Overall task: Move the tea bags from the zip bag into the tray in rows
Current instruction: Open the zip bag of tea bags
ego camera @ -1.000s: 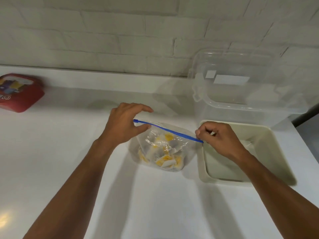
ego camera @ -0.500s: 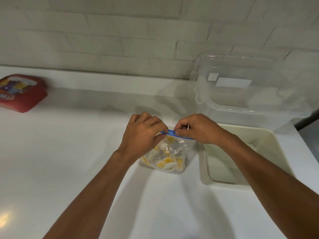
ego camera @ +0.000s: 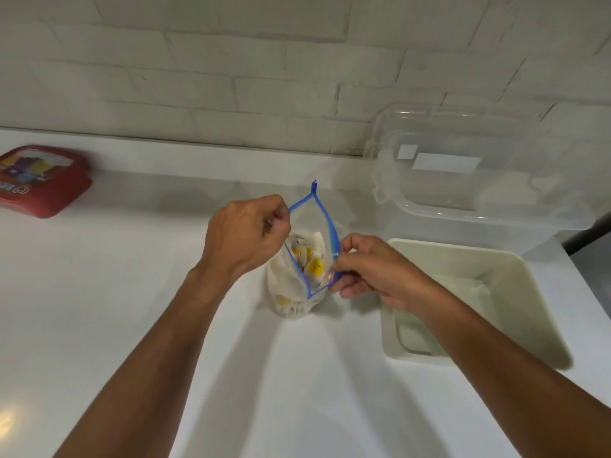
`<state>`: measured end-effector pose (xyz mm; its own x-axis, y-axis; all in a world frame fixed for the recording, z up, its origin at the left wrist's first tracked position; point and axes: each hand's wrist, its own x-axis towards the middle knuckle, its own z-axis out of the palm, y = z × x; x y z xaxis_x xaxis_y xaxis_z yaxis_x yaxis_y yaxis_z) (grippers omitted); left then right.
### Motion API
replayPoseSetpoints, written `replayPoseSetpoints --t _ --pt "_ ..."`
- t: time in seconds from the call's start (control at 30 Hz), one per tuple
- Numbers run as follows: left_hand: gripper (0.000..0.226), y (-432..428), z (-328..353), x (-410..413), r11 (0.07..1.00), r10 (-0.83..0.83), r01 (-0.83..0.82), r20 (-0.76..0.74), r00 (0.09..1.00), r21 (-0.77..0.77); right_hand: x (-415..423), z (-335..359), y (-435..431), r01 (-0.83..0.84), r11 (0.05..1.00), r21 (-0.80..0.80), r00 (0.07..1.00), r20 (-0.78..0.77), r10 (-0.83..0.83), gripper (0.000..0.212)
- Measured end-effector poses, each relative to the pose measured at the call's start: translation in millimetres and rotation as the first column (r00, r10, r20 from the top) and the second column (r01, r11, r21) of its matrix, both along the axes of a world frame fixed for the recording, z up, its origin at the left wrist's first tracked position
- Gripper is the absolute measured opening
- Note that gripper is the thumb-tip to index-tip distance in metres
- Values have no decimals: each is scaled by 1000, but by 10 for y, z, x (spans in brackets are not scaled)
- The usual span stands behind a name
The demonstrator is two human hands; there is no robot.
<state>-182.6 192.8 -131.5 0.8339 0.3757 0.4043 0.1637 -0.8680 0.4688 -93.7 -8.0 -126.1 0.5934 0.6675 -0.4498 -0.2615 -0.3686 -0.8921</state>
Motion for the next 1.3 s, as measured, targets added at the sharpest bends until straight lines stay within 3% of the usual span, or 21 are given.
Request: replayPoseSetpoints --t 0.13,0.3,0.37,0.43,0.5,0.57,0.7,0.77,0.97,1.13,1.3 --pt "32 -95 -105 25 994 9 -29 -183 983 -108 -25 -129 -33 -51 986 -162 995 75 63 23" --pt "23 -238 -155 15 957 -106 48 -190 976 -286 52 -149 17 104 994 -42 962 256 -90 40" --pt "26 -169 -155 -21 972 -111 55 -238 965 -229 133 -212 -42 175 973 -147 879 468 -87 34" --pt "30 -56 -190 -62 994 -71 41 -324 944 -96 215 -259 -155 291 878 -380 738 673 47 28" --pt "35 -29 -221 -73 999 -44 26 -414 909 -48 234 -281 -223 261 776 -574 709 660 249 23" --pt "43 -104 -264 -70 999 -48 48 -483 874 -12 189 -322 -216 163 736 -657 688 610 393 19" --pt "56 -194 -331 -113 997 -68 81 -517 853 3 72 -378 -188 79 861 -503 548 743 384 30" --pt "59 -207 -362 -136 996 -78 82 -554 829 -18 65 -438 -155 -11 873 -487 484 762 431 37" --pt "74 -244 -557 -146 995 4 63 -672 740 75 47 -723 38 16 692 -722 478 614 629 45" --pt "77 -276 -626 -72 991 24 78 -711 702 110 6 -763 148 60 648 -759 454 599 660 41" --pt "50 -278 -483 -22 994 43 19 -530 847 112 -1 -729 132 109 816 -567 516 734 441 48"
